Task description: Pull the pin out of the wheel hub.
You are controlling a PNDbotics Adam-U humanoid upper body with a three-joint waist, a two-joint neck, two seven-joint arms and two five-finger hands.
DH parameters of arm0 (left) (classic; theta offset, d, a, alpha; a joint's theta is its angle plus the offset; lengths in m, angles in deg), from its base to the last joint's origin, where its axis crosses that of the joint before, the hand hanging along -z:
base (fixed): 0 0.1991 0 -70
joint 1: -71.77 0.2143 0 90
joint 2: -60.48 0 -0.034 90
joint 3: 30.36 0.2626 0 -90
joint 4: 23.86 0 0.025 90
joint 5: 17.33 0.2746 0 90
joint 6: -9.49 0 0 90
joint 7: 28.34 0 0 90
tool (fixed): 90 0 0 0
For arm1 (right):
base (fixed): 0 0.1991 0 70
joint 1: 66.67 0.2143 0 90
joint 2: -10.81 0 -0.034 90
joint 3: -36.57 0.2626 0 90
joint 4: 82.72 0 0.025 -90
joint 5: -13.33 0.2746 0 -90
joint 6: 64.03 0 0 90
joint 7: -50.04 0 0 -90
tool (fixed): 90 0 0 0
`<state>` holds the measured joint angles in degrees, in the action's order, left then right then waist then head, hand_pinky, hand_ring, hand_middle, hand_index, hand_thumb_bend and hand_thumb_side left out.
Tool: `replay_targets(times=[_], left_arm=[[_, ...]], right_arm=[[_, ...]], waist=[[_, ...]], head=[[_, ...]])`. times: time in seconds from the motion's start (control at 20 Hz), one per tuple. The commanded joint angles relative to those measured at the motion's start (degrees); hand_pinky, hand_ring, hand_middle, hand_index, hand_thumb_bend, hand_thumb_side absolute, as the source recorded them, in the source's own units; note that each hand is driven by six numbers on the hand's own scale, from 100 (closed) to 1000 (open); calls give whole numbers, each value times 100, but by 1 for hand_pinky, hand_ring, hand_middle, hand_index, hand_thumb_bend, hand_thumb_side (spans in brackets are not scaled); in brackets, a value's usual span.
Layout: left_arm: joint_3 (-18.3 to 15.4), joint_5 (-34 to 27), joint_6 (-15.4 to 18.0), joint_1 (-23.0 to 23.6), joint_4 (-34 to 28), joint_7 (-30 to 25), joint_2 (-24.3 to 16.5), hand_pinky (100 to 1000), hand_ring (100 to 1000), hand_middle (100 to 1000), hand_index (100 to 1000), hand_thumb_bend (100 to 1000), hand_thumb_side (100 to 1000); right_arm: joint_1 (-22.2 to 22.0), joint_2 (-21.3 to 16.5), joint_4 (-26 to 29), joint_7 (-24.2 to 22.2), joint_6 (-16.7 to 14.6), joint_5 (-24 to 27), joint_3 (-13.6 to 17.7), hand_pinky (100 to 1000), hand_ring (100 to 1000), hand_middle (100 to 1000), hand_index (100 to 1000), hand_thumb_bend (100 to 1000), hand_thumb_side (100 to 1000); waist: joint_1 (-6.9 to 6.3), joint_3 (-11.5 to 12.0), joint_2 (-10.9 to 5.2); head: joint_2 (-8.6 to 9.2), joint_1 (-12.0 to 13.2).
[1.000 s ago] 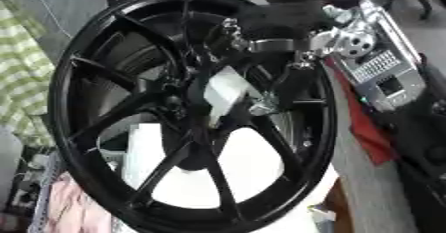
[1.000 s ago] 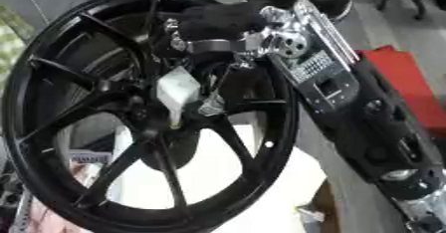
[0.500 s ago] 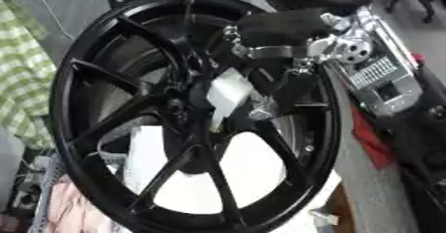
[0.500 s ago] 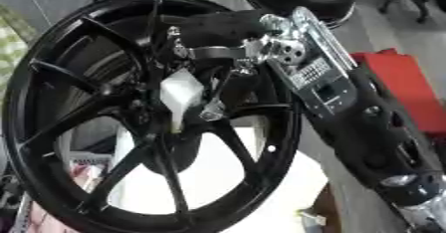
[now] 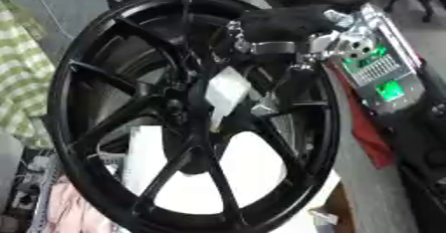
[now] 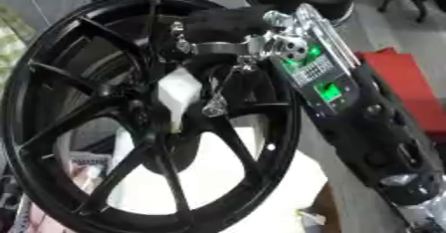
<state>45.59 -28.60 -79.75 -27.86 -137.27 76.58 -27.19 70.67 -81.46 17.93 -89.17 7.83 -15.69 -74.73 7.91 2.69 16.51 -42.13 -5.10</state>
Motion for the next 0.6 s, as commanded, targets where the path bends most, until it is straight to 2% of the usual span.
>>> replay_targets(times=[0.05, 0.3, 0.6], left_arm=[[-46, 20, 12, -58, -118, -16, -61, 799, 584, 551, 713, 100, 712], [-42, 18, 22, -63, -118, -24, -62, 801, 584, 551, 713, 100, 711], [-44, 19, 22, -65, -118, -18, -56, 802, 584, 551, 713, 100, 712]], right_arm=[[81, -48, 70, -276, -221, -32, 104, 785, 773, 599, 762, 426, 100], [74, -38, 38, -276, -195, -65, 115, 786, 774, 601, 769, 430, 100], [73, -1, -7, -276, -201, -36, 93, 783, 769, 578, 733, 424, 100]], waist=[[-58, -16, -97], [-56, -17, -91], [-47, 1, -72]], head=[[78, -13], [99, -18], [104, -29]])
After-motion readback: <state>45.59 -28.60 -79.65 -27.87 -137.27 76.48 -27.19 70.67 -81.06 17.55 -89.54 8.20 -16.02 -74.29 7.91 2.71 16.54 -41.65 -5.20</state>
